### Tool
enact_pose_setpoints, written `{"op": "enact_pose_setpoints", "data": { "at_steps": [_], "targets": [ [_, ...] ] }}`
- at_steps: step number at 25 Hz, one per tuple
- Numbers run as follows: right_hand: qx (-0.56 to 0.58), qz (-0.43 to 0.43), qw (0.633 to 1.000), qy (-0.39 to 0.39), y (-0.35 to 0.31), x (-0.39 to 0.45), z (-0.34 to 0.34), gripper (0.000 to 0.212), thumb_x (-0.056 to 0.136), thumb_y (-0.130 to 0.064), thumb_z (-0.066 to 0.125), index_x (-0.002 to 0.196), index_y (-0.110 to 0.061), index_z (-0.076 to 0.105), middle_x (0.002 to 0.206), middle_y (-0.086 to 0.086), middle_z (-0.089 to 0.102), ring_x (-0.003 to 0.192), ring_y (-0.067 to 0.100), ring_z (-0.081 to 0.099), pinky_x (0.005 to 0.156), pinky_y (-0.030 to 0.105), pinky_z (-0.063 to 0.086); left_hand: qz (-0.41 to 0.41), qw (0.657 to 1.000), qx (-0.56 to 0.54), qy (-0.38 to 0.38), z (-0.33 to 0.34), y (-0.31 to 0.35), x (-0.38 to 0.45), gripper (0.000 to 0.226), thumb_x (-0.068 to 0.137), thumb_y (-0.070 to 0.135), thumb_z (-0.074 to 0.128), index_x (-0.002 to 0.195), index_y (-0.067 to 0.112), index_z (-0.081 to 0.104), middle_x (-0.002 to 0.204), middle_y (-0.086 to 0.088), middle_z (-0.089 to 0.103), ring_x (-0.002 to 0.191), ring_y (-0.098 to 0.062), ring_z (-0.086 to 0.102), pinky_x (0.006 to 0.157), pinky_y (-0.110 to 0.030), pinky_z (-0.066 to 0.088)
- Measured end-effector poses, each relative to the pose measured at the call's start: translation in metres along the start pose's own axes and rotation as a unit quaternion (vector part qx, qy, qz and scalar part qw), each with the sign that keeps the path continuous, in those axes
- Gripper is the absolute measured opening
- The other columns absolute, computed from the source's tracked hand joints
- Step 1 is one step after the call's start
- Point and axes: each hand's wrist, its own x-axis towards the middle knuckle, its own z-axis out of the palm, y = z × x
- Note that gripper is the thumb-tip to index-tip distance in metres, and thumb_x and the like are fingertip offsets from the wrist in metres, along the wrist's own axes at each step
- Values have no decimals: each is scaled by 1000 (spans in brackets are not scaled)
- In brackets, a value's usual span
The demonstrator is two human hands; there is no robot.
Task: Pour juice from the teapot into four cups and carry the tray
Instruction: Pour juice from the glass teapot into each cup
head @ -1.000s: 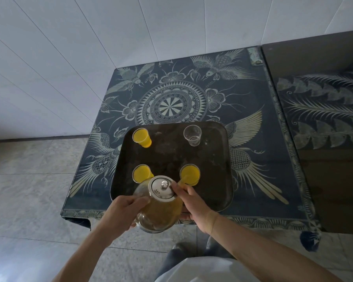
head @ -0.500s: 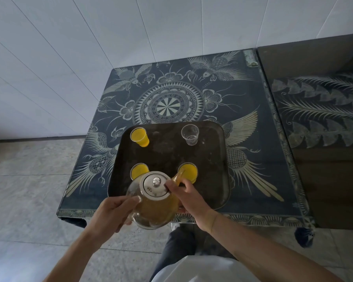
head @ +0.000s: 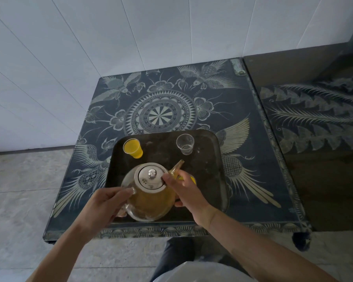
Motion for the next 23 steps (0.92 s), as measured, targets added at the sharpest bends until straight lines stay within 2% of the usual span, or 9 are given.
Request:
{"op": "enact_pose_setpoints", "data": {
  "at_steps": [3, 6, 9, 10, 13, 17, 20, 23],
  "targets": [
    [-4, -5, 1000, 21, -8, 15, 2, 64, 88, -61, 66, 141, -35, 39, 119, -11, 66, 106, 7, 63, 74, 29, 48, 3, 1000, 5, -14, -9, 7, 19, 39, 84, 38, 63, 50, 19, 65, 46, 0, 38, 38, -10, 31, 37, -19, 26],
    [7, -8, 999, 38, -16, 31, 5, 60, 86, -62, 67, 136, -38, 41, 120, -12, 69, 107, 8, 65, 77, 30, 50, 5, 999, 31, -20, -21, 9, 40, 43, 94, 26, 60, 52, 15, 64, 46, -1, 38, 38, -11, 32, 37, -19, 28],
    [12, -18, 998, 54, -22, 46, 10, 72, 79, -68, 69, 138, -39, 42, 120, -10, 71, 109, 11, 68, 80, 32, 52, 13, 997, 66, -33, -34, 13, 63, 43, 97, 21, 58, 68, -12, 58, 47, -4, 37, 37, -11, 33, 37, -17, 30],
    [13, -21, 998, 57, -23, 51, 11, 77, 75, -71, 70, 139, -39, 41, 121, -10, 72, 110, 11, 68, 81, 32, 52, 17, 996, 78, -36, -38, 15, 69, 45, 97, 22, 59, 71, -16, 55, 47, -5, 38, 37, -11, 34, 37, -17, 31],
    [27, -24, 998, 60, -28, 70, 15, 84, 76, -72, 70, 145, -35, 41, 122, -9, 73, 113, 15, 69, 87, 36, 52, 31, 994, 99, -44, -49, 21, 91, 48, 96, 24, 58, 74, -18, 55, 47, -4, 39, 38, -10, 35, 39, -18, 31],
    [42, -14, 997, 70, -34, 89, 17, 92, 73, -75, 72, 149, -35, 39, 124, -11, 72, 114, 13, 68, 86, 35, 51, 38, 992, 107, -62, -59, 28, 117, 49, 96, 26, 58, 79, -20, 57, 45, 3, 37, 39, -8, 33, 41, -17, 29],
    [49, -10, 996, 78, -36, 101, 16, 100, 66, -78, 71, 150, -33, 40, 126, -6, 71, 116, 16, 68, 97, 42, 52, 49, 987, 131, -78, -61, 32, 132, 48, 97, 27, 57, 78, -17, 59, 42, 6, 38, 37, -3, 34, 40, -13, 31],
    [63, -6, 994, 89, -36, 112, 16, 98, 63, -80, 71, 146, -34, 45, 120, -5, 75, 114, 18, 69, 106, 52, 50, 51, 984, 154, -80, -63, 36, 146, 50, 96, 33, 57, 74, -11, 59, 42, 5, 38, 38, -3, 34, 41, -16, 32]
  ]
}}
